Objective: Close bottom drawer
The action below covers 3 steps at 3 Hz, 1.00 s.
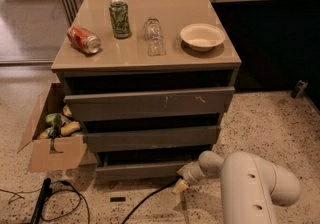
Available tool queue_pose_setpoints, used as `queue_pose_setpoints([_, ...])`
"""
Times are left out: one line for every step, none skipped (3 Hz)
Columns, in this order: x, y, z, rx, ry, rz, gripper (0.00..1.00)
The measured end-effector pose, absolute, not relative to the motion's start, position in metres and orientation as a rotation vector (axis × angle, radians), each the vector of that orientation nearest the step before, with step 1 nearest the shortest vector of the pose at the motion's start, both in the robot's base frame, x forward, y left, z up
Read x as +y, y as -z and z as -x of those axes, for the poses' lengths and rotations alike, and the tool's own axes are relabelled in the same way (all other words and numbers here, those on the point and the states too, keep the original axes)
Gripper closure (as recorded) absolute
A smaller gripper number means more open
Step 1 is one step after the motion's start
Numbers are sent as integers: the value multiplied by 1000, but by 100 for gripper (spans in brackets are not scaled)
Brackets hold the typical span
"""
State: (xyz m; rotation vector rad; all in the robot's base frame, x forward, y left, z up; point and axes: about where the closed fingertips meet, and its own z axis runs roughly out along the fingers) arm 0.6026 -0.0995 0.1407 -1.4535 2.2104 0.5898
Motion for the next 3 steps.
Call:
queue_pose_setpoints([-95,-144,-610,2189,-586,1462,0])
queue_pose_setpoints([-93,-150,-628,2161,-565,1467,0])
queue_pose_setpoints([-93,-150,-628,2161,-565,1467,0])
